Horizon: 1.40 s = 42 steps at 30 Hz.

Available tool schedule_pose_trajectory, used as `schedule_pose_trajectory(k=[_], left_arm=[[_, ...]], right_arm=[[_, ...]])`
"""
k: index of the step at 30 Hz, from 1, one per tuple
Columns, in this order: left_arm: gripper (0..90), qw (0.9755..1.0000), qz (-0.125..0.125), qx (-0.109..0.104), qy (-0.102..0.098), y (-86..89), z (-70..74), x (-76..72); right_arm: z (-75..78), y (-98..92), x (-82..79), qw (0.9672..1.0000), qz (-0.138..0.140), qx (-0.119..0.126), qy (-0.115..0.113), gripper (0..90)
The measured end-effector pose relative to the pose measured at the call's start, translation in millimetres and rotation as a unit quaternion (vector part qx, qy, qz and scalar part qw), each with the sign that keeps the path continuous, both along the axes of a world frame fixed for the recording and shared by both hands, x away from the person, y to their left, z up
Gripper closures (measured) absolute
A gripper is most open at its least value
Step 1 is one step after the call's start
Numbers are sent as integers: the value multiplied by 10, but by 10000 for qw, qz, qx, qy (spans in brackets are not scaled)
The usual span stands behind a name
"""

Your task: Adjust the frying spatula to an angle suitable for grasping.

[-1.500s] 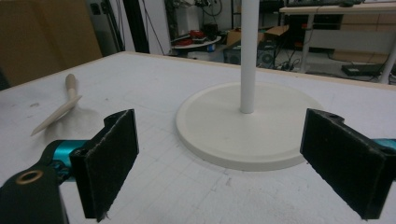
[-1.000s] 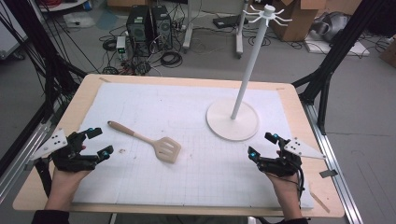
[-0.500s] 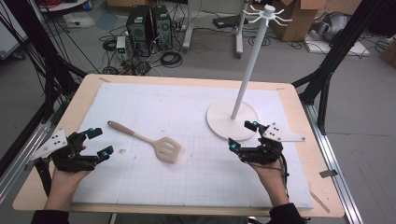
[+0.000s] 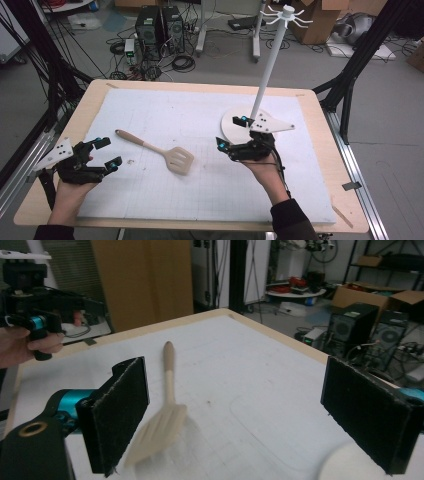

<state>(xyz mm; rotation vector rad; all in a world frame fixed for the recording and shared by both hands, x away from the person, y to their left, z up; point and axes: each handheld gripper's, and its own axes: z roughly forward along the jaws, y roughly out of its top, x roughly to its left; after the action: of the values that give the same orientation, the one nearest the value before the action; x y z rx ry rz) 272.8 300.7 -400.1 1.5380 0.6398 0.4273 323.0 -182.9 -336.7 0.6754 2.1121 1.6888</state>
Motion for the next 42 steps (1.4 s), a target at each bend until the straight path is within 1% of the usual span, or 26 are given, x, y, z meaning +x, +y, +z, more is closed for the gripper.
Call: schedule_pose_trajectory(k=[1,2,4,6,7,8,10,12,13,14,15,16,18,19,20,22,23,25,26,29,30,31,34,36,40,42], left_arm=[[139,10000,-6,15,-2,4,2,-1],[139,10000,-6,15,-2,4,2,-1],[139,10000,-22,-13,-9,7,6,-3],[139,10000,-26,-13,-14,8,7,-4],[139,10000,-31,-13,-18,9,8,-4],[139,10000,-26,-15,-17,10,9,-4],[139,10000,-20,-26,-16,21,12,-5],[139,10000,-8,-25,-13,25,13,-6],[139,10000,-21,-47,-19,30,16,-7],[139,10000,-21,-47,-19,30,16,-7],[139,10000,-18,-43,-17,28,18,-7],[139,10000,-25,-43,-19,26,19,-7],[139,10000,-44,-48,-22,23,21,-7],[139,10000,-44,-48,-19,21,21,-6],[139,10000,-44,-48,-19,21,21,-6],[139,10000,-52,-48,-14,20,20,-5],[139,10000,-62,-48,-17,17,19,-3],[139,10000,-66,-50,-13,16,19,-2],[139,10000,-73,-57,-14,13,20,-3],[139,9999,-105,-62,-15,5,22,-2],[139,9999,-105,-62,-15,5,22,-2],[139,9999,-112,-63,-24,8,25,-3],[139,9999,-113,-97,-27,12,28,-7],[139,9999,-116,-126,-28,23,30,-8],[139,9998,-125,-134,-26,23,26,-6],[139,9998,-139,-113,-30,23,25,-3]], right_arm=[[27,113,33,9999,101,-34,-23,108],[27,113,33,9999,101,-34,-23,108],[49,280,84,9996,280,-85,19,128],[54,332,108,9994,336,-119,21,130],[64,441,148,9989,425,-187,50,131],[64,441,148,9989,425,-187,50,131],[68,606,198,9981,519,-313,78,132],[67,661,213,9979,526,-367,70,136],[57,772,238,9973,569,-448,108,136],[57,772,238,9973,569,-448,108,136],[33,883,262,9965,648,-504,145,136],[33,883,262,9965,648,-504,145,136],[2,994,279,9956,696,-592,202,136],[-36,1100,291,9945,741,-678,293,138],[-36,1100,291,9945,741,-678,293,138],[-78,1201,309,9934,782,-763,344,140],[-113,1300,333,9923,794,-848,438,145],[-144,1400,367,9912,820,-920,490,148],[-144,1400,367,9912,820,-920,490,148],[-191,1591,418,9885,870,-1066,634,155],[-191,1591,418,9885,870,-1066,634,155],[-212,1679,444,9877,847,-1120,693,159],[-241,1749,473,9873,856,-1104,754,165],[-309,1830,514,9858,784,-1197,884,182],[-403,1905,595,9833,681,-1349,1012,217],[-423,1922,609,9828,668,-1362,1054,223]])
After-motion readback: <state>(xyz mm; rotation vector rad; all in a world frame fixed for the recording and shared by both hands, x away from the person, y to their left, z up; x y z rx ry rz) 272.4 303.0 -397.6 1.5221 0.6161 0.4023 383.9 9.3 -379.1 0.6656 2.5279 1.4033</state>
